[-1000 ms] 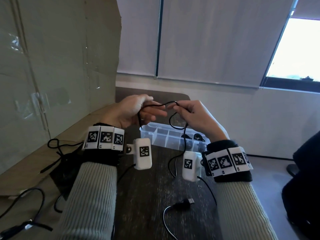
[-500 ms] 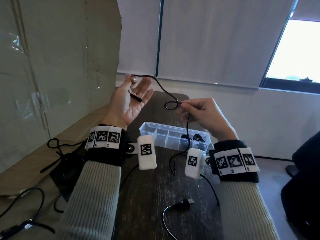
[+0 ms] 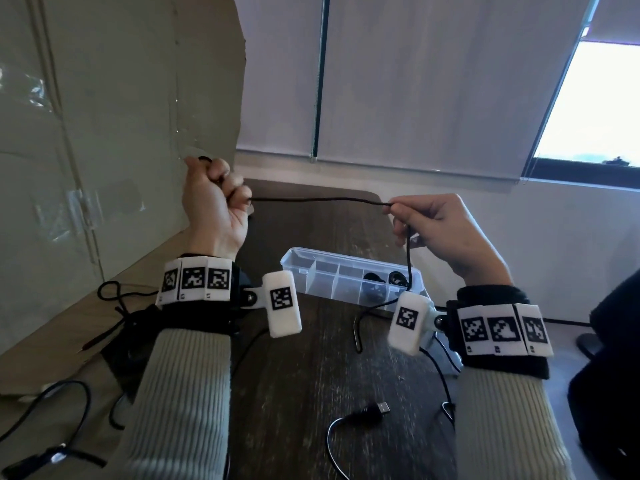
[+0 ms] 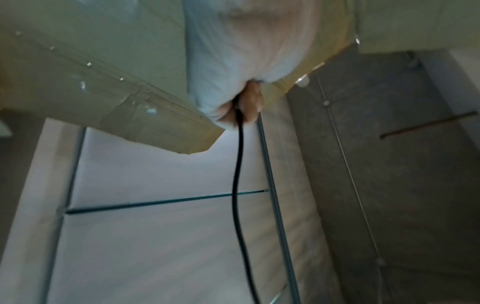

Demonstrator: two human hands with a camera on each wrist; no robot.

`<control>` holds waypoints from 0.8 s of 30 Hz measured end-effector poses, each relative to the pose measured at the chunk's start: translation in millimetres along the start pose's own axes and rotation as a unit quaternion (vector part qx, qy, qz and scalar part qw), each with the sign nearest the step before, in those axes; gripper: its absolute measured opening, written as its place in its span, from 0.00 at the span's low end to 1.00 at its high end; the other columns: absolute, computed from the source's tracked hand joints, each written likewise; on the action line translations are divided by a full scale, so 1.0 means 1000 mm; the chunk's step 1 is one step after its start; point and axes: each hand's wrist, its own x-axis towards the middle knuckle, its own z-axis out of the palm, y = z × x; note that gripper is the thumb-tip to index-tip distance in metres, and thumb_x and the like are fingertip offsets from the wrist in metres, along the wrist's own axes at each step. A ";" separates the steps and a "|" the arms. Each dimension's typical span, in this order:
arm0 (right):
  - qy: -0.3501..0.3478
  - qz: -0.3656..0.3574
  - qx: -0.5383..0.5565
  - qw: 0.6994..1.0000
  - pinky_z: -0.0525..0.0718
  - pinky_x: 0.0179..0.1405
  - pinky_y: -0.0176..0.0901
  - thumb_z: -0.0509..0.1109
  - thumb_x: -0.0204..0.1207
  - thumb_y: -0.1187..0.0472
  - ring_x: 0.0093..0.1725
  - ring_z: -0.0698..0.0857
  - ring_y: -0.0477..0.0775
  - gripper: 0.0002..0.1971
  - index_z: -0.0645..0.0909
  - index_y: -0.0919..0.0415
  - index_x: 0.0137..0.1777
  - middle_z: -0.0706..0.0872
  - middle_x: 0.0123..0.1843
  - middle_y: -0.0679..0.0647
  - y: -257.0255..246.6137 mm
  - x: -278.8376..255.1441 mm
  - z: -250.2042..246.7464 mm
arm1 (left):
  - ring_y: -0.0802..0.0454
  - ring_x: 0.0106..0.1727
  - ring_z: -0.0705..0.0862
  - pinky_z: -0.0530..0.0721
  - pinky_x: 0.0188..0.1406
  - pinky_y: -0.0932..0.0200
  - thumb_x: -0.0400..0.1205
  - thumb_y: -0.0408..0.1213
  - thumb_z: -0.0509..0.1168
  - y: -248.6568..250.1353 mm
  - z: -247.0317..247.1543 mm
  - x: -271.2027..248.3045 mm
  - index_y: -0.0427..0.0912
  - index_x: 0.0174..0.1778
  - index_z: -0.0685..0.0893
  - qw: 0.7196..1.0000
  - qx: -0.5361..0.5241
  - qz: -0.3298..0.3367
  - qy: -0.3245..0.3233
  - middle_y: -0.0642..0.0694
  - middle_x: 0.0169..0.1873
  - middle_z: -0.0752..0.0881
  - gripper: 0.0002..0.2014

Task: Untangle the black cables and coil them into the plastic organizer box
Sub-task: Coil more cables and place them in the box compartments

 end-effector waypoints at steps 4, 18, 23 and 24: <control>0.007 -0.035 -0.007 0.999 0.77 0.25 0.30 0.68 0.81 0.64 0.26 0.82 0.43 0.08 0.88 0.60 0.55 0.87 0.29 0.46 -0.009 -0.002 -0.002 | 0.61 0.18 0.62 0.56 0.16 0.65 0.90 0.42 0.47 -0.014 -0.002 0.002 0.48 0.37 0.67 0.952 0.294 0.079 -0.023 0.55 0.26 0.72 0.15; 0.081 -0.139 0.045 0.986 0.76 0.26 0.30 0.68 0.81 0.66 0.24 0.78 0.46 0.08 0.88 0.57 0.51 0.87 0.29 0.45 -0.039 -0.010 -0.002 | 0.54 0.36 0.82 0.77 0.44 0.52 0.74 0.75 0.50 -0.050 0.014 -0.039 0.52 0.41 0.90 0.658 0.668 -0.011 -0.348 0.47 0.33 0.86 0.34; 0.136 -0.083 0.135 0.978 0.87 0.32 0.45 0.67 0.83 0.65 0.23 0.79 0.48 0.08 0.87 0.59 0.53 0.84 0.30 0.48 -0.031 -0.003 -0.003 | 0.68 0.28 0.81 0.75 0.33 0.76 0.84 0.49 0.61 -0.054 0.026 -0.049 0.37 0.45 0.89 0.676 0.611 -0.015 -0.411 0.59 0.25 0.84 0.19; 0.135 -0.069 0.156 0.976 0.86 0.29 0.44 0.66 0.83 0.65 0.23 0.78 0.48 0.08 0.87 0.60 0.54 0.83 0.30 0.49 -0.029 -0.002 -0.003 | 0.71 0.24 0.79 0.72 0.29 0.80 0.86 0.45 0.58 -0.052 0.027 -0.049 0.35 0.45 0.87 0.695 0.592 -0.025 -0.407 0.59 0.25 0.83 0.18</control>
